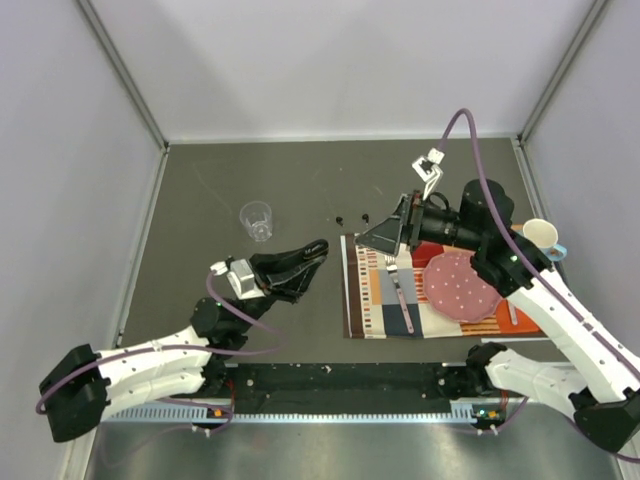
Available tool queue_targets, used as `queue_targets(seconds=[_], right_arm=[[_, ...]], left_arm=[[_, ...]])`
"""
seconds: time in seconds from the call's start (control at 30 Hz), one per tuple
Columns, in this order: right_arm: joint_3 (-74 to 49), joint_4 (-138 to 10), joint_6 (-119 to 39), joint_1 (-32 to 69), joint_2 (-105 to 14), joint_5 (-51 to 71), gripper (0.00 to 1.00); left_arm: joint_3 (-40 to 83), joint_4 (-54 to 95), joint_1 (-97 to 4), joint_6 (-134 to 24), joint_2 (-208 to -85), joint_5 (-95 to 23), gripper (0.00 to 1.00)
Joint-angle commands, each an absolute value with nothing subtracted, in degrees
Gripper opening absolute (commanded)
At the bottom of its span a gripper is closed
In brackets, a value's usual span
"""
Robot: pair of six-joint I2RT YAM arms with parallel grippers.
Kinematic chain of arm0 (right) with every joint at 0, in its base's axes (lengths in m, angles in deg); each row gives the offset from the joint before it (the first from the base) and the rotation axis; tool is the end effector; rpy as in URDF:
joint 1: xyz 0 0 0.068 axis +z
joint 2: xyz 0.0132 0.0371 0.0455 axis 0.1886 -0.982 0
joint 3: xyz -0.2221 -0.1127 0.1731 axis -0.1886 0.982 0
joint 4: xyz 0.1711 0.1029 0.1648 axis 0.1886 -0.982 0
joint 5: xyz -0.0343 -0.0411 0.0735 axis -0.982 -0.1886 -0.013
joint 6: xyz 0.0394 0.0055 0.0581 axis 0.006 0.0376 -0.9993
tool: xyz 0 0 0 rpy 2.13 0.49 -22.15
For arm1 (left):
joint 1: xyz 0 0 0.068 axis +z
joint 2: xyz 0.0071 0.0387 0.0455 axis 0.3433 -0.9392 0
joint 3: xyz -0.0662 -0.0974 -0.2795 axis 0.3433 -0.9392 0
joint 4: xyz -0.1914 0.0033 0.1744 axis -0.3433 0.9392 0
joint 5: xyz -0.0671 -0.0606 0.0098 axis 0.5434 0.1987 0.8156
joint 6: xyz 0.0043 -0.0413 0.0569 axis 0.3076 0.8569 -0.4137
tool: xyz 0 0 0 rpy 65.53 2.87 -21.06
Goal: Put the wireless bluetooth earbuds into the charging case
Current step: Pick up the charging case at the center of the board, then open the charging case.
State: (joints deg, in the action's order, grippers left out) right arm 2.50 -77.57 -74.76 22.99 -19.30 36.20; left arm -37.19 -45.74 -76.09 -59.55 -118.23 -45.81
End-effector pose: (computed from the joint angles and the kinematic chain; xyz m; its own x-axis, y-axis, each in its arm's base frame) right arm 0.1537 0.1421 0.4211 -0.7065 0.1892 -0.6820 -0.6053 0.3378 0.7207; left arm 0.0917 -0.1333 0.3211 0.2152 -0.5439 -0.8111 0.8511 0.5117 -0.1174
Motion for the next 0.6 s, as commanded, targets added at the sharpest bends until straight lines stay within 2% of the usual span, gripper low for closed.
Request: queue_targets(seconds=[0.0,0.23,0.57], right_arm=[[-2.0,-81.9,-64.2,25.0,-19.2,39.5,0.87],[-3.7,-84.7,-62.1,29.1,-22.7,39.8,0.86],[-4.0,-86.8,-60.3,31.5,-24.8,39.3,0.86]], left_arm=[[-38.5,-54.2,-76.0,-62.5,-119.1,-39.1,0.0],[-37.7,-60.5,-76.0,-62.6,-123.8,-33.6,0.0],[-35.7,-60.7,-76.0,-62.8,-125.4,-32.8,0.0]])
